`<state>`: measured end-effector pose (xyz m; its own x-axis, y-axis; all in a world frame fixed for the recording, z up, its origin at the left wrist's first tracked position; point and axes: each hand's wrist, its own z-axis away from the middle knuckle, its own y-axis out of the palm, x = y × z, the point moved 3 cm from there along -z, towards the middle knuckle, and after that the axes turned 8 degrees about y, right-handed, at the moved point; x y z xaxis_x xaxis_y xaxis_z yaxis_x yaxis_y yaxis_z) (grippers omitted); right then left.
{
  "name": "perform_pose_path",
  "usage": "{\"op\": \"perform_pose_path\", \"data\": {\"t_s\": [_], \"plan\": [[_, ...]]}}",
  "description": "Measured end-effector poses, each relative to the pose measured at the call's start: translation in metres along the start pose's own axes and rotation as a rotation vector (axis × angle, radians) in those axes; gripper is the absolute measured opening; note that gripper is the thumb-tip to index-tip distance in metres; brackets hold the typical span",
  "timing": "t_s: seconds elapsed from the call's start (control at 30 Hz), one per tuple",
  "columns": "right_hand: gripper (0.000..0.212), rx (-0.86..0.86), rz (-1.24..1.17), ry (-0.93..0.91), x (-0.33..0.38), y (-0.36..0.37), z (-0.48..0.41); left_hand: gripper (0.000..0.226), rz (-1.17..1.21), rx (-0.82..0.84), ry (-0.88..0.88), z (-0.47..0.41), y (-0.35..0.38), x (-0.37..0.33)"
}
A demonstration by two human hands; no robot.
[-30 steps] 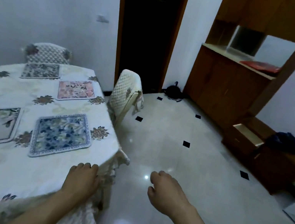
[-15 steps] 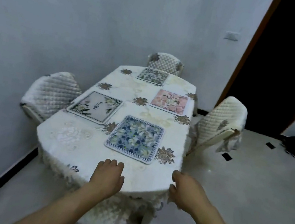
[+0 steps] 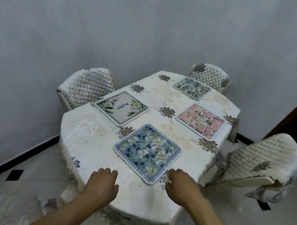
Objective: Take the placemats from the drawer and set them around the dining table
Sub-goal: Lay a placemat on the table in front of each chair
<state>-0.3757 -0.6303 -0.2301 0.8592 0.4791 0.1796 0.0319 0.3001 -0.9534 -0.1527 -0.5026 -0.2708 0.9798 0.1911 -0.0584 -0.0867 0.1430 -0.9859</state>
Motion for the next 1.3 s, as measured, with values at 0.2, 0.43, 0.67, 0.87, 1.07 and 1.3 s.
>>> {"op": "perform_pose_path", "data": {"t_s": [0.2,0.43,0.67,0.87,1.07,1.3], "plan": [[0.015,0.099,0.034,0.048,-0.038,0.004,-0.070,0.029,0.251,0.077,-0.106,-0.078,0.036,-0.009],[0.015,0.234,0.032,0.144,-0.091,0.025,-0.159,0.029,0.840,0.185,-0.516,-0.131,0.088,-0.031],[0.040,0.297,-0.068,0.153,-0.129,0.052,-0.262,0.030,1.198,0.134,-1.045,-0.157,0.121,-0.058],[0.045,0.327,-0.151,0.178,-0.148,0.068,-0.322,0.023,1.406,0.005,-1.375,-0.170,0.119,-0.092],[0.041,0.369,-0.361,0.297,-0.162,0.084,-0.344,0.015,1.320,0.040,-1.314,-0.175,0.116,-0.110],[0.020,0.445,-0.271,0.119,-0.147,0.083,-0.326,0.016,0.997,-0.006,-1.097,-0.141,0.099,-0.072]]}}
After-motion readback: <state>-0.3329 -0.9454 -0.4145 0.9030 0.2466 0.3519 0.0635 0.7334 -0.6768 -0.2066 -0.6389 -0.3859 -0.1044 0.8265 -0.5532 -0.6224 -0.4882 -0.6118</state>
